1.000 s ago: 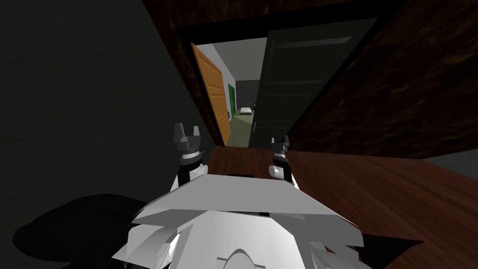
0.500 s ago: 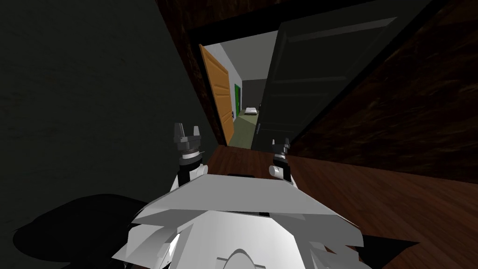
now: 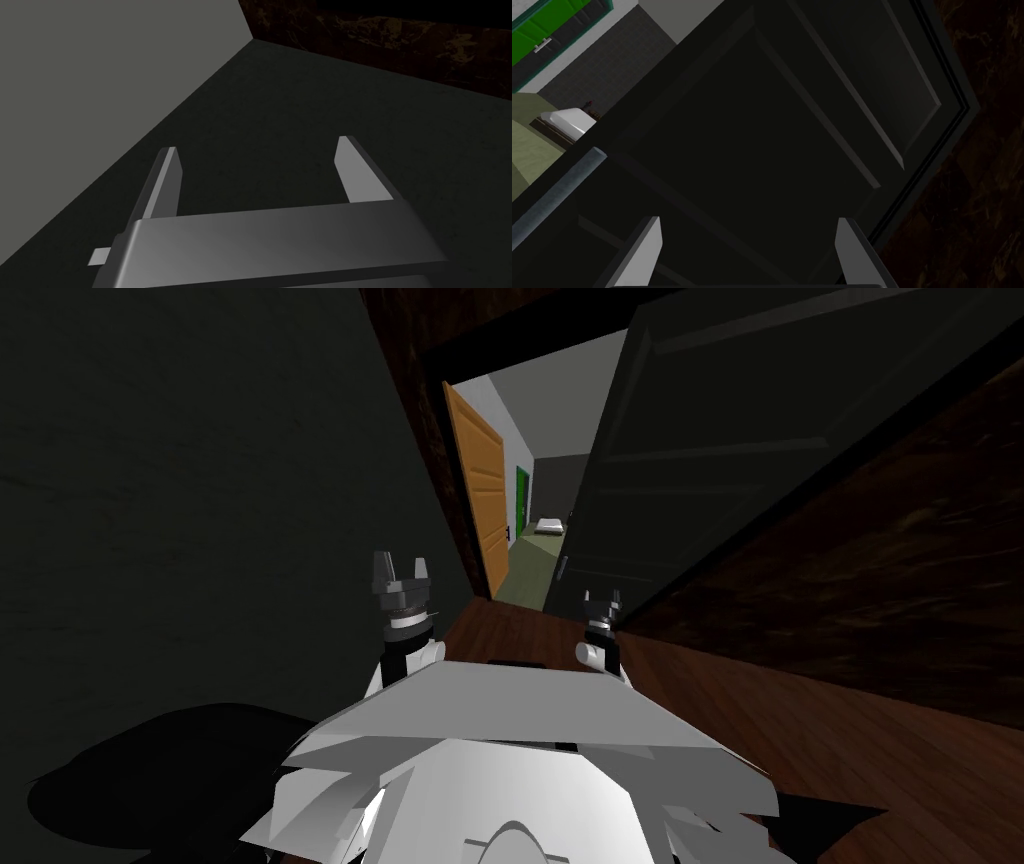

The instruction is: Push the door open

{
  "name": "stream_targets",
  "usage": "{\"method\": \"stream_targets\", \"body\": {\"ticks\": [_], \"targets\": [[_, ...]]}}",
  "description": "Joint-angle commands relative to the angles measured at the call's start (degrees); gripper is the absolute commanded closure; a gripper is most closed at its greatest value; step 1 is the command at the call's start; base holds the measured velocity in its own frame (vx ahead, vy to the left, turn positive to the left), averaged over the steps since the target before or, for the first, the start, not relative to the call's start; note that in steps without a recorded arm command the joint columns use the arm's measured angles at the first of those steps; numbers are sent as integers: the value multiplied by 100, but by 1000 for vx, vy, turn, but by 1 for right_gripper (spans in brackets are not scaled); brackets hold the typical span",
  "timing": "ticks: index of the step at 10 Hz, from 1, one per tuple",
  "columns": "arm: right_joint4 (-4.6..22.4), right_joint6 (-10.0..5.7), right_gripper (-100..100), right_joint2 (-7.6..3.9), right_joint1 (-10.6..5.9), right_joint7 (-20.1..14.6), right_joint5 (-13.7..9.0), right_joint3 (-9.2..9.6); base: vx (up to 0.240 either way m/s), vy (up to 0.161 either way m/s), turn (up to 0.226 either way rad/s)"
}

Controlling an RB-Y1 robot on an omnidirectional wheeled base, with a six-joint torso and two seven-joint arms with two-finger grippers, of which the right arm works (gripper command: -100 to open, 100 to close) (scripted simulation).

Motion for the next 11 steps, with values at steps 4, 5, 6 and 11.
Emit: {"method": "stream_targets", "body": {"ticks": [4,5,6,11], "targets": [[734,-278,-100,-32,-254,-438,-405,-186,65,-83,204],[891,-341,-100,-29,-305,-529,-490,-221,50,-87,231],[1049,-404,-100,-26,-356,-620,-574,-256,54,-75,224],[1814,-715,-100,6,-605,-1065,-989,-430,59,-90,204]]}}
